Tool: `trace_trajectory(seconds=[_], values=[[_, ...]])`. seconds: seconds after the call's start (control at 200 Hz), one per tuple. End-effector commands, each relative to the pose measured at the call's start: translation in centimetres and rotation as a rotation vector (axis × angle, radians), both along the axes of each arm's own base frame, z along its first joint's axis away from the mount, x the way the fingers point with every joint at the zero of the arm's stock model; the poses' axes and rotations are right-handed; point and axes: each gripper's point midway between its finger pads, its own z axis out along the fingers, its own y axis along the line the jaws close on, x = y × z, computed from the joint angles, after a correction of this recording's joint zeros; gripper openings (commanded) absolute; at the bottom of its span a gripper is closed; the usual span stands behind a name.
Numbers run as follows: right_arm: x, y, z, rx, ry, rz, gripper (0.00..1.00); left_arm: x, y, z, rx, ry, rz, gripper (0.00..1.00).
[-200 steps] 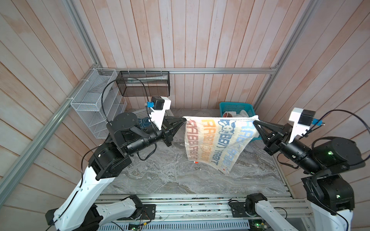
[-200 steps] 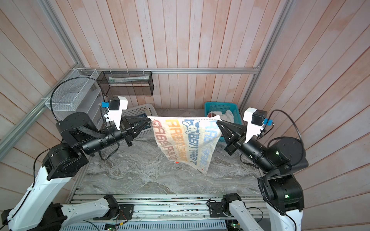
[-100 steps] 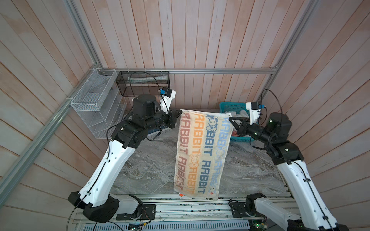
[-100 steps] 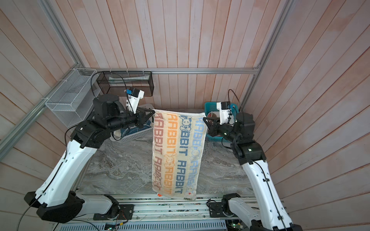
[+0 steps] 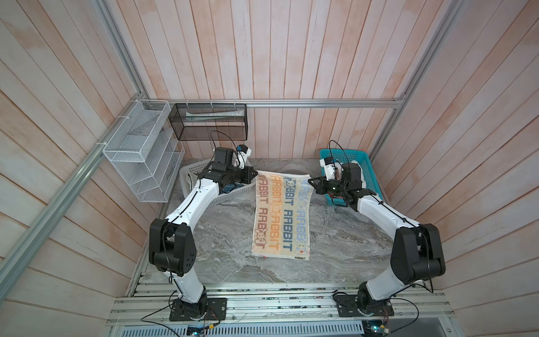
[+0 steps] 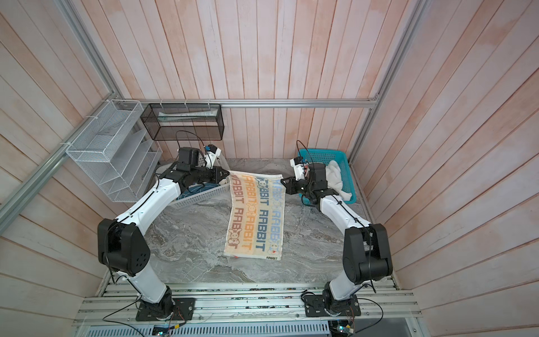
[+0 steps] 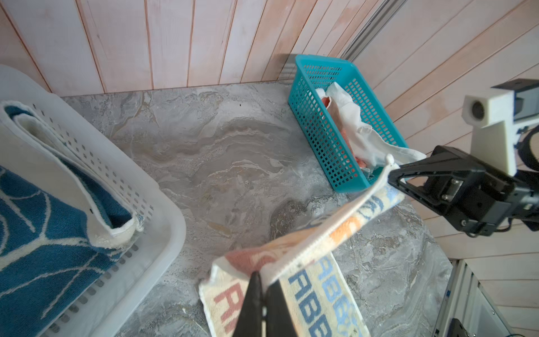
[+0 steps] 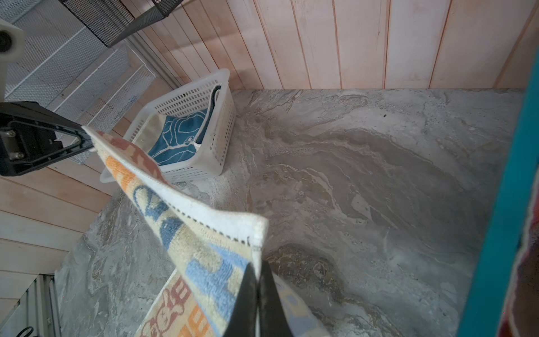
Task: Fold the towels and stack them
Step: 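Lay the spread towel flat on the table with both grippers and release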
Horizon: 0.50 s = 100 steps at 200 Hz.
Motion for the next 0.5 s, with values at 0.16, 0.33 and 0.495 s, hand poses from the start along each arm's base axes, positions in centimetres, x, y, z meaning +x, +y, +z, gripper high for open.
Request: trace_trajectory(seconds=[0.16,0.33,0.495], values=[[-2.4,-2.5,-4.8,-0.094,0.099,-0.083,0.00,-1.8,3.2,-2.8,-0.016,-0.050,0.085,0.00],[-7.9,-2.0,-10.0,-0.121,0.199,-0.068,0.00,-7.2,3.8,-8.1,-0.041,0.040,0.116,0.00],[-13.1,-1.6,-13.4,-0.060,0.370,-0.046,0.26,-12.4,5.1,-13.9,-0.051,0.193,0.182,0.34]])
